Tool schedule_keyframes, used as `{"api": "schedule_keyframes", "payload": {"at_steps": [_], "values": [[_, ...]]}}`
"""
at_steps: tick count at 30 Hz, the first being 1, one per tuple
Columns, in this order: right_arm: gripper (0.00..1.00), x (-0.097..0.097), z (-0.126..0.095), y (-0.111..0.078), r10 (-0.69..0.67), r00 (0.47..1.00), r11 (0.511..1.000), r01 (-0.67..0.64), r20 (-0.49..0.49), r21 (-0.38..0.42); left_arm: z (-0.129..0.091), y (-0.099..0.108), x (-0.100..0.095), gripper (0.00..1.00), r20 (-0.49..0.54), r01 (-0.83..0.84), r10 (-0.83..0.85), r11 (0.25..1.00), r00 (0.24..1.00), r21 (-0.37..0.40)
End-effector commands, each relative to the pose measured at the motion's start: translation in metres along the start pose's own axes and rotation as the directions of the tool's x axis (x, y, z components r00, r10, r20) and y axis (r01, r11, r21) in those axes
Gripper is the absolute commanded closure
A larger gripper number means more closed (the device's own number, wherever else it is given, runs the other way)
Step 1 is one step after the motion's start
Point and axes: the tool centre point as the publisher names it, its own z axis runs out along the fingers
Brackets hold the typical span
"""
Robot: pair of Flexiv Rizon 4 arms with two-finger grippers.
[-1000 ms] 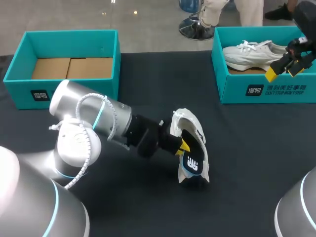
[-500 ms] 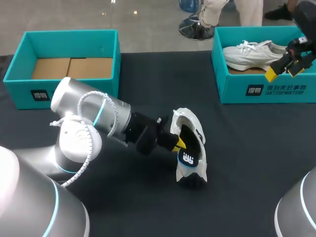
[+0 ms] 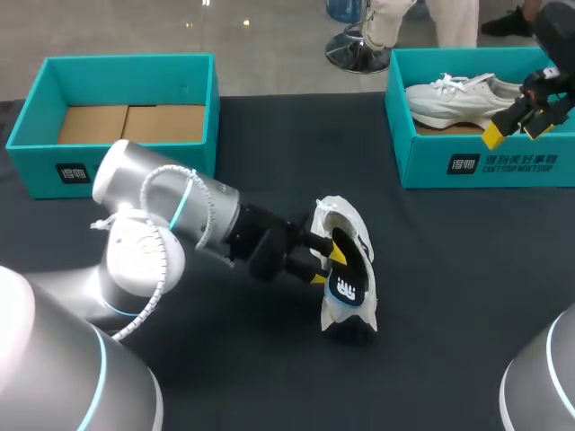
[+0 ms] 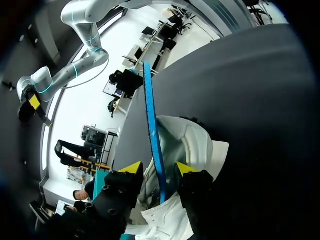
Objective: Take the shoe out of the shoebox, open the shoe tongue, remove and reinsert the insole, then place the shoe into the shoebox
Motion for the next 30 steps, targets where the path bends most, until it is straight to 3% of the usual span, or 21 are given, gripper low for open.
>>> {"api": "schedule_keyframes", "payload": {"at_steps": [1, 3, 4, 6, 11, 23, 30], "values": [[0.0, -0.001, 0.0, 0.003, 0.001, 1.0, 1.0, -0.001, -0.001, 0.007, -0.003, -0.005, 0.002, 0.62, 0.008, -0.001, 0.001, 1.0, 1.0, 0.003], [0.0, -0.001, 0.0, 0.003, 0.001, 1.0, 1.0, -0.001, -0.001, 0.007, -0.003, -0.007, 0.001, 0.68, 0.009, -0.001, 0.001, 1.0, 1.0, 0.007], [0.0, -0.001, 0.0, 0.003, 0.001, 1.0, 1.0, -0.001, -0.001, 0.007, -0.002, -0.007, 0.001, 0.75, 0.01, -0.001, 0.001, 1.0, 1.0, 0.01], [0.0, -0.001, 0.0, 0.003, 0.001, 1.0, 1.0, -0.001, -0.001, 0.007, 0.0, -0.008, 0.001, 1.0, 0.012, -0.003, 0.003, 1.0, 1.0, 0.017], [0.0, -0.001, 0.0, 0.003, 0.001, 1.0, 1.0, -0.001, -0.001, 0.007, 0.005, -0.01, 0.0, 1.0, -0.002, -0.013, 0.013, 0.999, 1.0, 0.03], [0.0, -0.001, 0.0, 0.003, 0.001, 1.0, 1.0, -0.001, -0.001, 0.007, 0.0, 0.015, 0.005, 1.0, -0.028, -0.018, 0.018, 1.0, 0.999, -0.025], [0.0, -0.001, 0.0, 0.003, 0.001, 1.0, 1.0, -0.001, -0.001, 0.007, 0.001, 0.012, 0.004, 1.0, -0.027, -0.025, 0.024, 0.999, 0.999, -0.029]]}}
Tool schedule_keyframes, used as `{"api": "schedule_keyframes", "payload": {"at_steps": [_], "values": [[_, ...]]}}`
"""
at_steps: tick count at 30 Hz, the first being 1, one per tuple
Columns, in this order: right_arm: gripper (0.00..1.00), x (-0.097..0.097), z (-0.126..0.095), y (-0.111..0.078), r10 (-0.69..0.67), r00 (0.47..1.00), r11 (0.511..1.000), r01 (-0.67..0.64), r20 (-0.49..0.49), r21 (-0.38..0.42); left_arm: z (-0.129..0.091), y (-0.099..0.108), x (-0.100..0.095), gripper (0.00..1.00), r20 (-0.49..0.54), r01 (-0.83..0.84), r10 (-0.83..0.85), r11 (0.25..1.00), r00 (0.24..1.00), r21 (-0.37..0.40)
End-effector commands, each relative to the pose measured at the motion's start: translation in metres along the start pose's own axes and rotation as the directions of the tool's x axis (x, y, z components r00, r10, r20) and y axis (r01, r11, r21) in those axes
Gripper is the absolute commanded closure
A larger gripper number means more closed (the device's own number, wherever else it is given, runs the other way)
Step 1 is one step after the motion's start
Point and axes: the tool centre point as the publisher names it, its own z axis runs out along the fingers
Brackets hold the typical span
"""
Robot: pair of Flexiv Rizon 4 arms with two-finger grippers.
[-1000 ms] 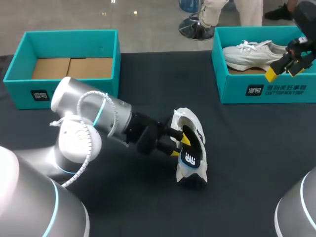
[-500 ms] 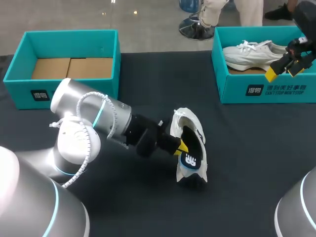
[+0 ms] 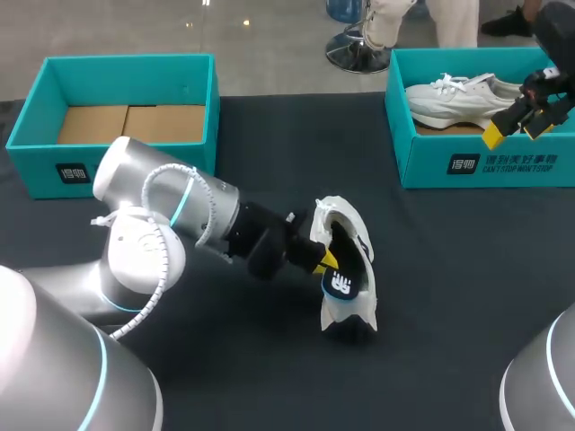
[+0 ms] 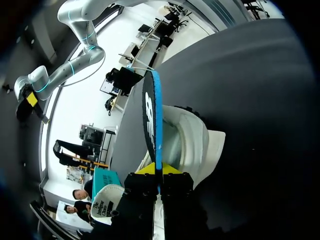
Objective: Take the shoe out of the shoebox, open the shoe tongue, remove and reinsert the insole, then place the shoe into the shoebox
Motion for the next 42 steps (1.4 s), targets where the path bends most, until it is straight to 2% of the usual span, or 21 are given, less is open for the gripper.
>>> {"api": "schedule_keyframes", "payload": {"at_steps": [1, 2, 3, 5, 6, 10, 15, 16, 18, 24, 34, 42], "values": [[0.0, -0.001, 0.0, 0.003, 0.001, 1.0, 1.0, -0.001, -0.001, 0.007, 0.001, -0.004, -0.001, 0.99, -0.001, -0.003, 0.003, 1.0, 1.0, -0.003], [0.0, -0.001, 0.0, 0.003, 0.001, 1.0, 1.0, -0.001, -0.001, 0.007, 0.001, -0.006, -0.001, 0.77, 0.0, -0.005, 0.005, 1.0, 1.0, -0.002], [0.0, -0.001, 0.0, 0.003, 0.001, 1.0, 1.0, -0.001, -0.001, 0.007, 0.0, -0.008, -0.001, 0.69, 0.0, -0.006, 0.006, 1.0, 1.0, 0.0], [0.0, -0.001, 0.0, 0.003, 0.001, 1.0, 1.0, -0.001, -0.001, 0.007, -0.001, -0.012, -0.001, 0.62, 0.003, -0.009, 0.009, 1.0, 1.0, 0.002], [0.0, -0.001, 0.0, 0.003, 0.001, 1.0, 1.0, -0.001, -0.001, 0.007, -0.002, -0.014, -0.001, 0.62, 0.005, -0.01, 0.01, 1.0, 1.0, 0.003], [0.0, -0.001, 0.0, 0.003, 0.001, 1.0, 1.0, -0.001, -0.001, 0.007, -0.003, -0.02, 0.0, 0.65, 0.014, -0.01, 0.01, 1.0, 1.0, 0.014], [0.0, -0.001, 0.0, 0.003, 0.001, 1.0, 1.0, -0.001, -0.001, 0.007, -0.004, -0.024, 0.0, 0.78, 0.027, -0.006, 0.006, 1.0, 1.0, 0.019], [0.0, -0.001, 0.0, 0.003, 0.001, 1.0, 1.0, -0.001, -0.001, 0.007, -0.004, -0.025, 0.0, 0.84, 0.032, -0.005, 0.004, 1.0, 0.999, 0.021], [0.0, -0.001, 0.0, 0.003, 0.001, 1.0, 1.0, -0.001, -0.001, 0.007, -0.003, -0.025, -0.001, 1.0, 0.032, -0.008, 0.007, 1.0, 0.999, 0.022], [0.0, -0.001, 0.0, 0.003, 0.001, 1.0, 1.0, -0.001, -0.001, 0.007, 0.002, -0.022, -0.003, 1.0, 0.019, -0.019, 0.019, 1.0, 1.0, 0.018], [0.0, -0.001, 0.0, 0.003, 0.001, 1.0, 1.0, -0.001, -0.001, 0.007, 0.008, 0.003, 0.0, 1.0, -0.008, -0.005, 0.005, 1.0, 1.0, -0.027], [0.0, -0.001, 0.0, 0.003, 0.001, 1.0, 1.0, -0.001, -0.001, 0.007, 0.008, 0.0, 0.004, 0.98, -0.012, 0.003, -0.003, 1.0, 1.0, -0.028]]}}
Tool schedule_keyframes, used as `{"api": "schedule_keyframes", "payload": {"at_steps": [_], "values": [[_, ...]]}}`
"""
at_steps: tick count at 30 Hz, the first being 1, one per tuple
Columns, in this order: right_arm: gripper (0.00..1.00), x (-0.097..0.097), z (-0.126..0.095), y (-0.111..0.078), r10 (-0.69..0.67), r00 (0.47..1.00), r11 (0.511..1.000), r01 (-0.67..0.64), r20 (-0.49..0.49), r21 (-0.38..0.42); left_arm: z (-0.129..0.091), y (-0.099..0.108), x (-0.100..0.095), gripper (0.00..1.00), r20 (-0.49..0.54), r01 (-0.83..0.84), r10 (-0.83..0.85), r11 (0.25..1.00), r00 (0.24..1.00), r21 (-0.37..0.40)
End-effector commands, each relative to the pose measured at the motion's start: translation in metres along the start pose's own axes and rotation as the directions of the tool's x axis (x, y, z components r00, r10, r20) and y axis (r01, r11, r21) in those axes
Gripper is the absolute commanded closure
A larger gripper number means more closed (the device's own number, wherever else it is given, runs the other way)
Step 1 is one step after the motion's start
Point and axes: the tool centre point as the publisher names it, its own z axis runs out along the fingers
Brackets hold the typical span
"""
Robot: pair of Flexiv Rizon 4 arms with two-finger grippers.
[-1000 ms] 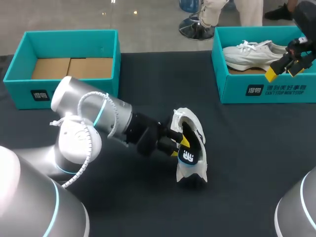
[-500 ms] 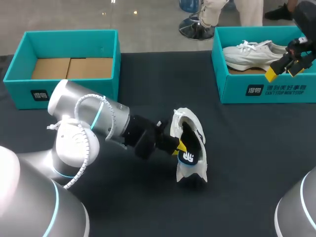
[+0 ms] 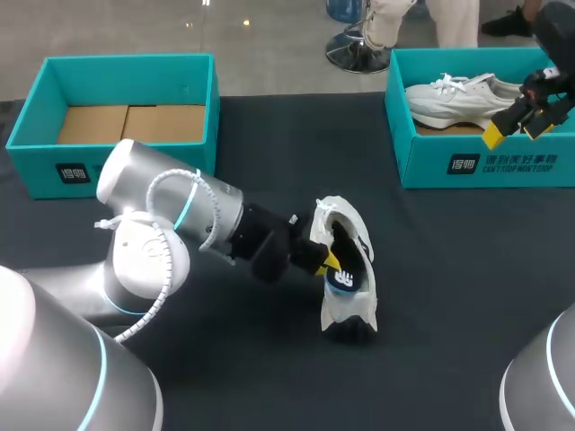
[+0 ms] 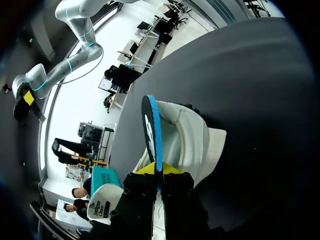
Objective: Take the shoe out of the shoebox, open the shoe tongue, remove and reinsert the insole, then place the shoe into the shoebox
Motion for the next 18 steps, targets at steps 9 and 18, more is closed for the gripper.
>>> {"api": "schedule_keyframes", "payload": {"at_steps": [9, 18], "values": [[0.0, -0.001, 0.0, 0.003, 0.001, 1.0, 1.0, -0.001, -0.001, 0.007, -0.01, -0.015, -0.002, 0.71, 0.019, -0.014, 0.014, 1.0, 1.0, 0.004], [0.0, -0.001, 0.0, 0.003, 0.001, 1.0, 1.0, -0.001, -0.001, 0.007, -0.01, -0.023, -0.005, 0.87, 0.03, -0.026, 0.026, 0.999, 0.999, 0.02]]}}
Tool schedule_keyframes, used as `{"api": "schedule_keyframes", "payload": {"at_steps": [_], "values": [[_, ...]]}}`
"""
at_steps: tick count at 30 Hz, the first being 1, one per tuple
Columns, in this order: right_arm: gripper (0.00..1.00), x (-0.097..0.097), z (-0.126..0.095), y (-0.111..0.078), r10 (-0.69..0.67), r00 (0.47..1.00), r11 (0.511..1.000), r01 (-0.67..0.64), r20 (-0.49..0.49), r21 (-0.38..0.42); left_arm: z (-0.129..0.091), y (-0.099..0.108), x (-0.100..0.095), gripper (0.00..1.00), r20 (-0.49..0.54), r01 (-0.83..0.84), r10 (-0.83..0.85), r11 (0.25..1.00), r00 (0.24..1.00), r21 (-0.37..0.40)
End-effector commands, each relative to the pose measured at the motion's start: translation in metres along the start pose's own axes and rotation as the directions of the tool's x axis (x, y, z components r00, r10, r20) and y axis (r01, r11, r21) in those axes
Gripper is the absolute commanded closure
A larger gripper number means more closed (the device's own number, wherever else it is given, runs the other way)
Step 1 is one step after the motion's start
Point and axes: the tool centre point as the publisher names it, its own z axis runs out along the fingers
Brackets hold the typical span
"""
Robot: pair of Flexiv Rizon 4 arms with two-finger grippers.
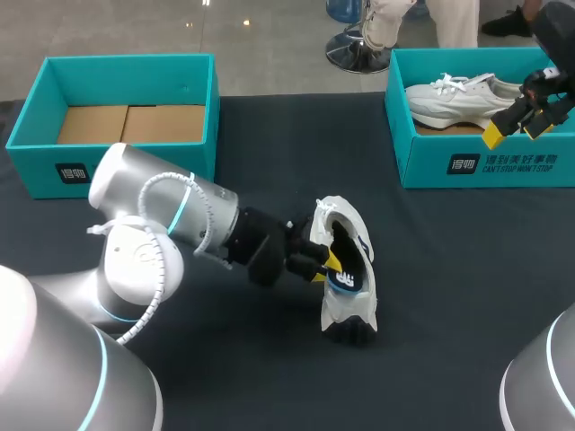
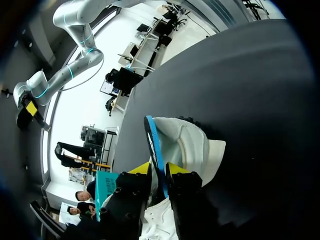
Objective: Take the shoe out of the shoebox, open the shoe tongue, remove and reinsert the insole, then place the shoe into the shoebox
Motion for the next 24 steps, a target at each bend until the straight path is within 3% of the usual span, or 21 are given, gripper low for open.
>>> {"api": "schedule_keyframes", "payload": {"at_steps": [1, 2, 9, 18, 24], "values": [[0.0, -0.001, 0.0, 0.003, 0.001, 1.0, 1.0, -0.001, -0.001, 0.007, -0.001, -0.002, -0.001, 0.96, 0.006, -0.004, 0.004, 1.0, 1.0, 0.005], [0.0, -0.001, 0.0, 0.003, 0.001, 1.0, 1.0, -0.001, -0.001, 0.007, 0.0, -0.002, -0.001, 1.0, 0.007, -0.005, 0.005, 1.0, 1.0, 0.006], [0.0, -0.001, 0.0, 0.003, 0.001, 1.0, 1.0, -0.001, -0.001, 0.007, 0.007, -0.003, -0.004, 1.0, -0.001, -0.017, 0.017, 1.0, 1.0, 0.02], [0.0, -0.001, 0.0, 0.003, 0.001, 1.0, 1.0, -0.001, -0.001, 0.007, 0.013, 0.019, -0.001, 1.0, -0.037, -0.009, 0.009, 1.0, 0.999, -0.007], [0.0, -0.001, 0.0, 0.003, 0.001, 1.0, 1.0, -0.001, -0.001, 0.007, 0.013, 0.019, 0.0, 1.0, -0.039, -0.001, 0.001, 1.0, 0.999, -0.011]]}}
